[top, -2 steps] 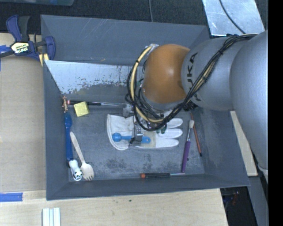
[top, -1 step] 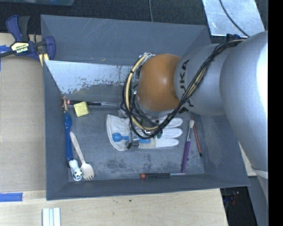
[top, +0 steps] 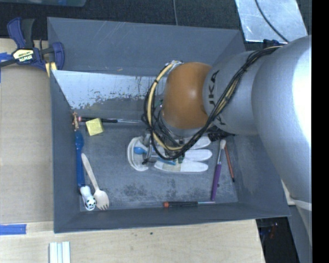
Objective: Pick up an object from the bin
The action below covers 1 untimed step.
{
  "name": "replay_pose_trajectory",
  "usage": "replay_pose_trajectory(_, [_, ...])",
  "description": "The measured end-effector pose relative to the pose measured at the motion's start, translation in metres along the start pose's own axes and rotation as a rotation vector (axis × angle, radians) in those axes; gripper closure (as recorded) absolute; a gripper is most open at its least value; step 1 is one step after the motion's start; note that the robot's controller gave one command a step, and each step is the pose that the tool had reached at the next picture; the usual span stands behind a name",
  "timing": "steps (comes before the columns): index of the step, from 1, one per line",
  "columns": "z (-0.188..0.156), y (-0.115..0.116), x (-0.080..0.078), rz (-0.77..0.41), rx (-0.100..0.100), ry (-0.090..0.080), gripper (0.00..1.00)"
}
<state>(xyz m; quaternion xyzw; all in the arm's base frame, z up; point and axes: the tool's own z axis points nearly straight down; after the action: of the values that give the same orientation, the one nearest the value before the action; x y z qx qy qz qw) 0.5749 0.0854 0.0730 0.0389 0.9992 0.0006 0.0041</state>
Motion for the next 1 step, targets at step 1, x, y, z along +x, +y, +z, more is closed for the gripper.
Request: replay_pose_trajectory(1, [-0.0001,0.0000,0.0000,0.000,0.000,0.000,1.00])
